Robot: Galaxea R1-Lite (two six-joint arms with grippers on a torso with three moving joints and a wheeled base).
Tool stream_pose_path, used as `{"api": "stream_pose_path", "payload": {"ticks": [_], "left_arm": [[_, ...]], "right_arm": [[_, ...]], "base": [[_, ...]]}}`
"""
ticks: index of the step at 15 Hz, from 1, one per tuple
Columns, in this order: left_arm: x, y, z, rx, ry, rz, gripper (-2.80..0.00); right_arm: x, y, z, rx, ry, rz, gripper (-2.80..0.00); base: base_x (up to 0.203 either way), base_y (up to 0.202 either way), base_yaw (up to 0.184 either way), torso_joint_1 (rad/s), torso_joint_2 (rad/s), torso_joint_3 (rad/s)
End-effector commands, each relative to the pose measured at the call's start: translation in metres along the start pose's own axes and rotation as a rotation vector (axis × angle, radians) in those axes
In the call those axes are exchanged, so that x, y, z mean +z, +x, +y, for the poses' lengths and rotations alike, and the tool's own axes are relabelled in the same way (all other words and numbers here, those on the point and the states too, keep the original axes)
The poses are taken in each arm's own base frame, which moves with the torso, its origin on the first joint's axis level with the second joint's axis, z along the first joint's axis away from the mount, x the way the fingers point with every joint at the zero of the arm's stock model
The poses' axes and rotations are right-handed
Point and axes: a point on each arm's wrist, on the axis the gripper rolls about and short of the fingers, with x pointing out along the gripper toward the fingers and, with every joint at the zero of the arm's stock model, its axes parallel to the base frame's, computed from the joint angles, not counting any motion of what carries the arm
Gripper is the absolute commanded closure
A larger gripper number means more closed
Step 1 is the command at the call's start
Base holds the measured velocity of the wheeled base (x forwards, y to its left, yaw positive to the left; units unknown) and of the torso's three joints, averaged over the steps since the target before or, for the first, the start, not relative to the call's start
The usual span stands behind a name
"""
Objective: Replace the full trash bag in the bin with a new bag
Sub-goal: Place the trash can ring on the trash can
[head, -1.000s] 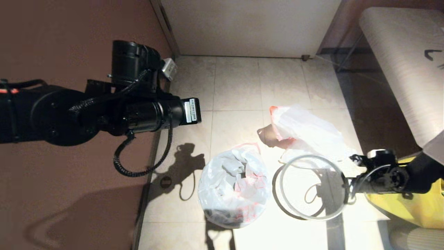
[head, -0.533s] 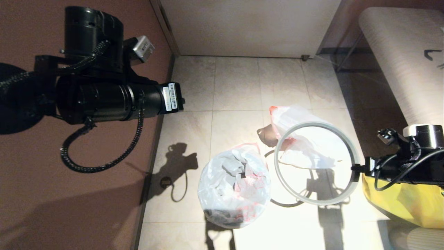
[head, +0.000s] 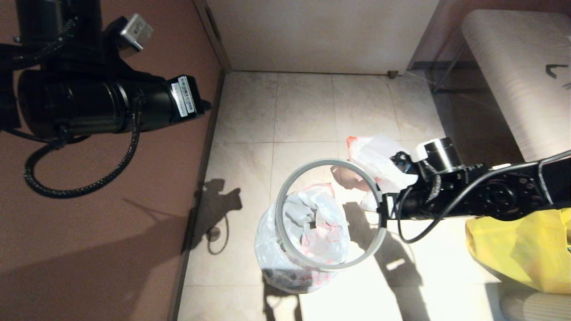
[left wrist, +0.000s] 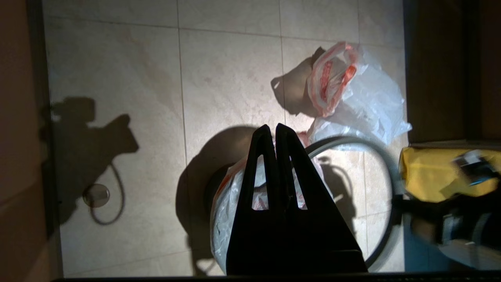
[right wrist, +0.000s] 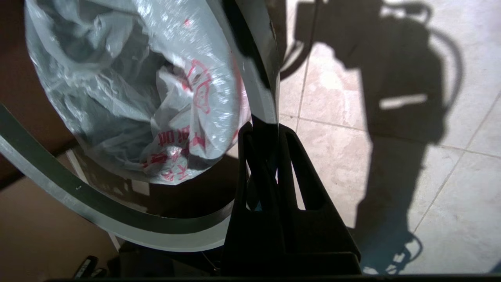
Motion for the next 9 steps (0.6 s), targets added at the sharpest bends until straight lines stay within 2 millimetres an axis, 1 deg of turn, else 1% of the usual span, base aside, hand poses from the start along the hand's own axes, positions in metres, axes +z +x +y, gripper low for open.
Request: {"api": "stream_pose_path", "payload": {"ticks": [1, 3, 5, 7, 9], "left_arm": [[0.005, -0.010, 0.002, -0.009, -0.013, -0.028, 0.00], [0.006, -0.011, 0.002, -0.019, -0.013, -0.032, 0.00], [0.006, -0.011, 0.002, -0.019, -0.013, -0.032, 0.00], [0.006, -0.011, 0.002, -0.018, -0.015, -0.032, 0.00], [0.007, -0.012, 0.004, -0.013, -0.019, -0.043, 0.00]], "right_arm": [[-0.004, 0.045, 0.033, -0.035, -0.062, 0.068, 0.00], [-0.003, 0.062, 0.051, -0.061, -0.081, 0.104, 0.00], [-0.011, 0.080, 0.061, -0.075, -0.095, 0.154, 0.00], [-0.021, 0.094, 0.062, -0.087, -0.086, 0.193, 0.00], [-0.028, 0.104, 0.060, -0.098, -0.075, 0.218, 0.00]], "base": [[0.000, 0.000, 0.000, 0.000, 0.00, 0.000], [0.000, 0.000, 0.000, 0.000, 0.00, 0.000], [0.000, 0.000, 0.000, 0.000, 0.00, 0.000], [0.000, 0.000, 0.000, 0.000, 0.00, 0.000], [0.000, 0.000, 0.000, 0.000, 0.00, 0.000]]}}
